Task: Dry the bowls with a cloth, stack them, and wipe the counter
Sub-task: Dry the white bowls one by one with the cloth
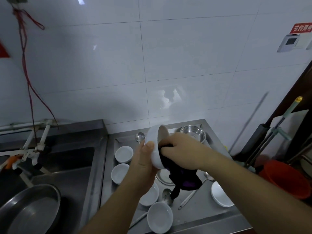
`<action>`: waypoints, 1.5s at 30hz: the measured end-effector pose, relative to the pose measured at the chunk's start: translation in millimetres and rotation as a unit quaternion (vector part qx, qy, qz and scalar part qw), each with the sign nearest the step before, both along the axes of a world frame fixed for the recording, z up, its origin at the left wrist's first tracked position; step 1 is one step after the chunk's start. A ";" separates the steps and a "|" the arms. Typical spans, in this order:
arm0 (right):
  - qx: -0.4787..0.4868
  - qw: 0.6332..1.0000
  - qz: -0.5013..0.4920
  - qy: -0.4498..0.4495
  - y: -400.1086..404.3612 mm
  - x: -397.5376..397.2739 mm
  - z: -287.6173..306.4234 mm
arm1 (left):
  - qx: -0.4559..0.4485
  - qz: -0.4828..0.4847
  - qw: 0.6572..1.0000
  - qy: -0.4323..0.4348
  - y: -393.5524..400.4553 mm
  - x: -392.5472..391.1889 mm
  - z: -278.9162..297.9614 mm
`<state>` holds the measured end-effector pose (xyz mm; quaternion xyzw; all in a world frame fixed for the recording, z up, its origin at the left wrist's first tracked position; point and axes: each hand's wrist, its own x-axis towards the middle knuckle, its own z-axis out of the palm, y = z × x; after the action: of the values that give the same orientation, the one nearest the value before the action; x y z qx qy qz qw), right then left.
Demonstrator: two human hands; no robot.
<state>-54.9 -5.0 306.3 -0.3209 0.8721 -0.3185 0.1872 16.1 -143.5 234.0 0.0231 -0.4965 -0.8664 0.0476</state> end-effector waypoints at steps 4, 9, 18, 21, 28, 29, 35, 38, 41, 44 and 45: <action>-0.262 0.890 -0.142 -0.344 0.0 13.0 -9.3 | -0.021 -0.011 1.000 0.016 -2.0 -0.2 -4.1; -0.407 0.682 -0.293 -0.533 -5.2 10.5 -20.6 | -0.076 0.034 0.997 -0.008 1.0 -4.7 -10.0; -0.341 0.731 -0.309 -0.503 3.5 -8.0 -21.1 | -0.277 0.051 0.959 0.032 0.7 -14.1 -19.7; -0.368 0.715 -0.289 -0.519 18.7 -15.0 -27.4 | -0.353 0.021 0.935 0.035 -6.4 -18.9 -19.4; -0.419 0.706 -0.271 -0.503 29.8 -10.5 -44.4 | -0.376 -0.010 0.926 -0.007 -10.0 -23.9 -14.1; -0.438 0.698 -0.266 -0.500 32.1 -11.6 -47.5 | -0.312 0.013 0.947 -0.071 -8.7 -23.3 -17.2; -0.502 0.659 -0.259 -0.498 43.2 -12.7 -66.8 | 0.110 -0.051 0.965 -0.233 11.0 -9.6 -30.2; -0.502 0.648 -0.253 -0.513 44.5 -8.1 -77.1 | 0.202 -0.036 0.961 -0.185 9.3 -9.6 -29.3; -0.487 0.664 -0.252 -0.509 44.7 -3.5 -82.3 | 0.230 -0.018 0.960 -0.156 2.2 -11.6 -27.9; -0.439 0.686 -0.275 -0.511 40.0 1.4 -86.9 | 0.239 0.016 0.964 -0.118 -7.0 -16.8 -23.5; -0.416 0.698 -0.294 -0.503 37.9 2.8 -89.8 | 0.236 0.028 0.965 -0.110 -9.1 -18.6 -19.8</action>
<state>-52.1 32.9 216.5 0.1152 0.4760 -0.8019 0.3420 -2.5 -152.6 214.3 0.1430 -0.2792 -0.9495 0.0102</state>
